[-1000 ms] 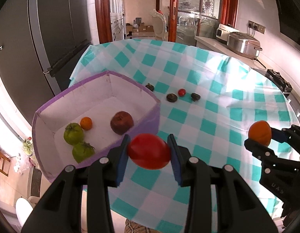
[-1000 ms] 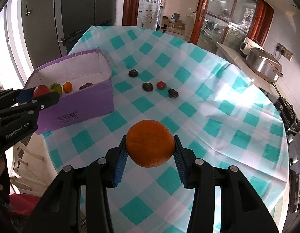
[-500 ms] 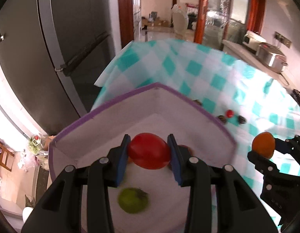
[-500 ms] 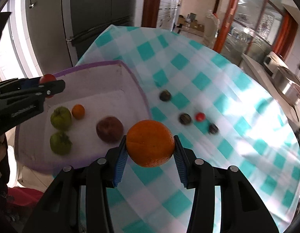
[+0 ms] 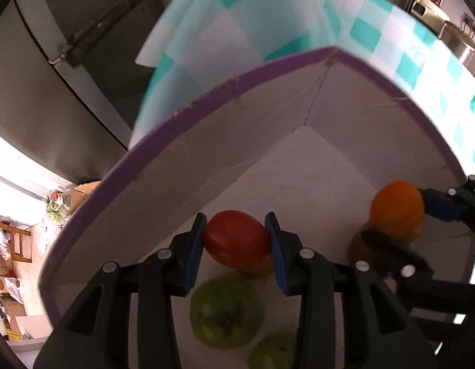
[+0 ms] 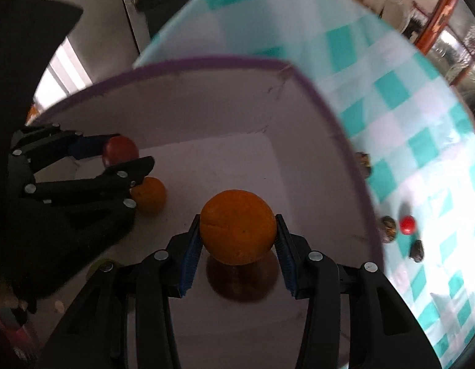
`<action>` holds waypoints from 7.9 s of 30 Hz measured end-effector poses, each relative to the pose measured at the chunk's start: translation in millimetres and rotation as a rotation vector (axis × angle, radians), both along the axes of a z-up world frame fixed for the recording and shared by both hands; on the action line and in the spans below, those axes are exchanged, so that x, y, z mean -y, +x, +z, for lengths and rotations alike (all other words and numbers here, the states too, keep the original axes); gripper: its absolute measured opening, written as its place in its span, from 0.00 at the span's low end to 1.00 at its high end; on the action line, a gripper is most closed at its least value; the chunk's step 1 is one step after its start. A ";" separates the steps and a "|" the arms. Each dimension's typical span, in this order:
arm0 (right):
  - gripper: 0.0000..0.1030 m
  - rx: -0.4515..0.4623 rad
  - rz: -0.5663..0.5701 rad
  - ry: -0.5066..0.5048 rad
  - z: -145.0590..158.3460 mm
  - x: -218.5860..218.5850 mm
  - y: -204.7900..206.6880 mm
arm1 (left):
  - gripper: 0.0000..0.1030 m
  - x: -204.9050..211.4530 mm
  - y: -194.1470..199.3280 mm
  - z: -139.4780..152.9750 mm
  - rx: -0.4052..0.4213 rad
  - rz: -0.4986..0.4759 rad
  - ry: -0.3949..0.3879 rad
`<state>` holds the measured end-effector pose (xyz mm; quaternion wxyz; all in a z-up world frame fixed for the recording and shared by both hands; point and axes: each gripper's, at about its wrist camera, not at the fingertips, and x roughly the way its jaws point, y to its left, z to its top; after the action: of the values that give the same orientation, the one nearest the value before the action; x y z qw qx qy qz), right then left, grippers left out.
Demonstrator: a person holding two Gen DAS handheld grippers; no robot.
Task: Organize fruits
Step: 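Open both tools to release the red tomato and orange in the box, then grasp a dark dried fruit with the right tool while the left tool grasps another, then carry both dark dried fruits with both tools down into the box, then open both tools to drop the dark fruits and withdraw from the box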
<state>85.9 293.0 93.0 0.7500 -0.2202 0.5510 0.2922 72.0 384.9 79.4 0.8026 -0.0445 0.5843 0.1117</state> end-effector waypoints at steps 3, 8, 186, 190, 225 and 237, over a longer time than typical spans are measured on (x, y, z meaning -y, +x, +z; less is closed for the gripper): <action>0.44 -0.073 -0.031 -0.028 -19.1 -8.2 16.8 | 0.39 -7.6 9.1 -14.5 -0.034 0.006 -0.012; 0.44 -0.198 -0.064 -0.083 -45.2 -16.3 33.6 | 0.40 -14.7 17.1 -36.6 -0.092 0.000 -0.024; 0.39 0.333 -0.087 0.395 151.2 246.9 -127.2 | 0.41 184.4 -106.4 153.1 0.327 0.147 0.121; 0.39 0.293 -0.070 0.379 140.5 204.4 -104.3 | 0.41 138.3 -78.0 137.8 0.290 0.152 0.107; 0.65 -0.153 -0.040 -0.012 -48.9 -45.5 39.6 | 0.67 -58.4 -27.2 -8.0 -0.066 0.244 -0.018; 0.84 0.063 -0.058 0.168 68.7 51.0 -23.4 | 0.93 -1.8 -66.0 67.6 0.106 0.257 0.134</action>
<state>62.5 242.0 161.6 0.7911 -0.1493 0.5066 0.3085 6.0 386.8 147.0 0.8127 -0.0710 0.5216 0.2497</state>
